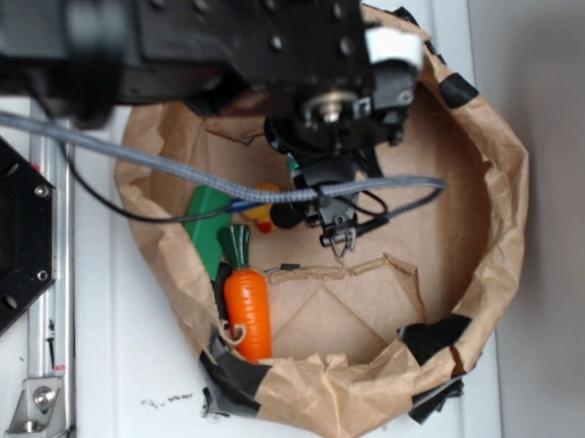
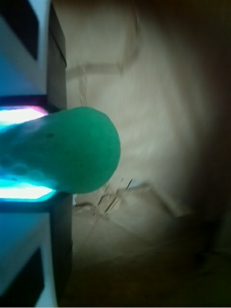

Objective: Grab the green ball.

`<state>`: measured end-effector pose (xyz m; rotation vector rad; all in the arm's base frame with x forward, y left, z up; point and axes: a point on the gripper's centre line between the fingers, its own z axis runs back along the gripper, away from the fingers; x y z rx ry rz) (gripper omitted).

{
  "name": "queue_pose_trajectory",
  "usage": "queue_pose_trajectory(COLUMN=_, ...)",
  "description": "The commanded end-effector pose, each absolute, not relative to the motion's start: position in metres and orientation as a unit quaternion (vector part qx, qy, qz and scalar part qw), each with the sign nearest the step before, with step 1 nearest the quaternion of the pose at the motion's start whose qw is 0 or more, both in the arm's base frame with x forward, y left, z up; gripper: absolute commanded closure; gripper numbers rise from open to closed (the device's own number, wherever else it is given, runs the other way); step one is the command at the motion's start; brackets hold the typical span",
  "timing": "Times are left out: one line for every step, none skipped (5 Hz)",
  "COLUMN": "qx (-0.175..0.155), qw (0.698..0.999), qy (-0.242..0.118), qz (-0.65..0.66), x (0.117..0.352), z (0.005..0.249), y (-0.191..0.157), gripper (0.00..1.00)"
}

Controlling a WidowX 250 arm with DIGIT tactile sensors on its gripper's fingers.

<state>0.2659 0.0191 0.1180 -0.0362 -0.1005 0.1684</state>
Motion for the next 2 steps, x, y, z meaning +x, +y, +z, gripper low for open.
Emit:
queue_pose_trajectory(qx=0.006, qw=0.997, qy=-0.078, qz=-0.014, x=0.2744, z=0.2121, y=-0.0138, gripper=1.0)
queue_pose_trajectory(qx=0.022, qw=0.996, qy=-0.076, qz=-0.034, x=0.2752, z=0.2054, y=-0.0134, gripper=1.0)
